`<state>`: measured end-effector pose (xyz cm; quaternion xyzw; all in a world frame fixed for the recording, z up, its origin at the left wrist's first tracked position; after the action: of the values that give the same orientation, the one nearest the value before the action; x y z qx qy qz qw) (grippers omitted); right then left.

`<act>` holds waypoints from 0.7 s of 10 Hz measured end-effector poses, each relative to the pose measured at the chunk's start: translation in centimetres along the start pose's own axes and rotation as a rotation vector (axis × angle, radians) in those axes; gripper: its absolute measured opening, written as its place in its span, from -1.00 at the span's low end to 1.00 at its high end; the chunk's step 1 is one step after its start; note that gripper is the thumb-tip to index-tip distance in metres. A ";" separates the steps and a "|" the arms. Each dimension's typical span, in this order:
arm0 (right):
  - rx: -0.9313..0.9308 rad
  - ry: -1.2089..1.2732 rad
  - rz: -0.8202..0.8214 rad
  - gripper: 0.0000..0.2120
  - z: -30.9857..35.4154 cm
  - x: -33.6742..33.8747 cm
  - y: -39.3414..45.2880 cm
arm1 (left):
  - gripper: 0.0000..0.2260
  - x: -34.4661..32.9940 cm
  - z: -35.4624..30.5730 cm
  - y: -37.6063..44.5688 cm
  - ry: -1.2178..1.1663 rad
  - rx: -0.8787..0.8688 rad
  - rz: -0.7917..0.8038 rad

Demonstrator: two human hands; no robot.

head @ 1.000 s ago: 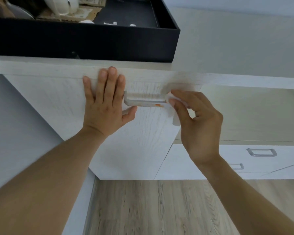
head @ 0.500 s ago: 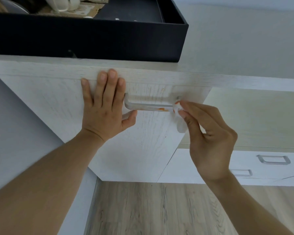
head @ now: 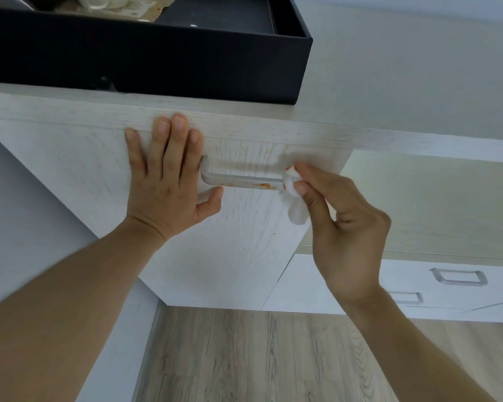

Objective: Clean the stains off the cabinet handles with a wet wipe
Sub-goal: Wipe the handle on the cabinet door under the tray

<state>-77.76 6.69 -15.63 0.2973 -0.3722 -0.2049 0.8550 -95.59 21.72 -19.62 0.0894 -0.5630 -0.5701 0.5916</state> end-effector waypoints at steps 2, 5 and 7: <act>0.206 -0.108 0.020 -0.81 0.2 0.8 -0.1 | -0.19 -0.1 0.1 0.0 0.000 -0.003 -0.002; 0.233 -0.175 0.002 -0.88 0.0 0.4 0.7 | -0.17 -0.1 0.2 0.0 0.010 0.009 0.008; 0.207 -0.140 -0.022 -0.89 0.1 0.2 1.0 | -0.18 -0.1 0.0 0.0 -0.004 0.008 0.008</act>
<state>-77.62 7.30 -14.81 0.3731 -0.4469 -0.1949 0.7894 -95.60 21.82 -19.69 0.0885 -0.5668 -0.5656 0.5925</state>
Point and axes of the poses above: each hand's wrist, its own y-axis towards the middle knuckle, its own x-axis out of the back of the hand, z = x × y, the point moved 2 cm from there along y, towards the middle knuckle, and after that the axes turned 15 degrees about z, right-handed, at the moved point
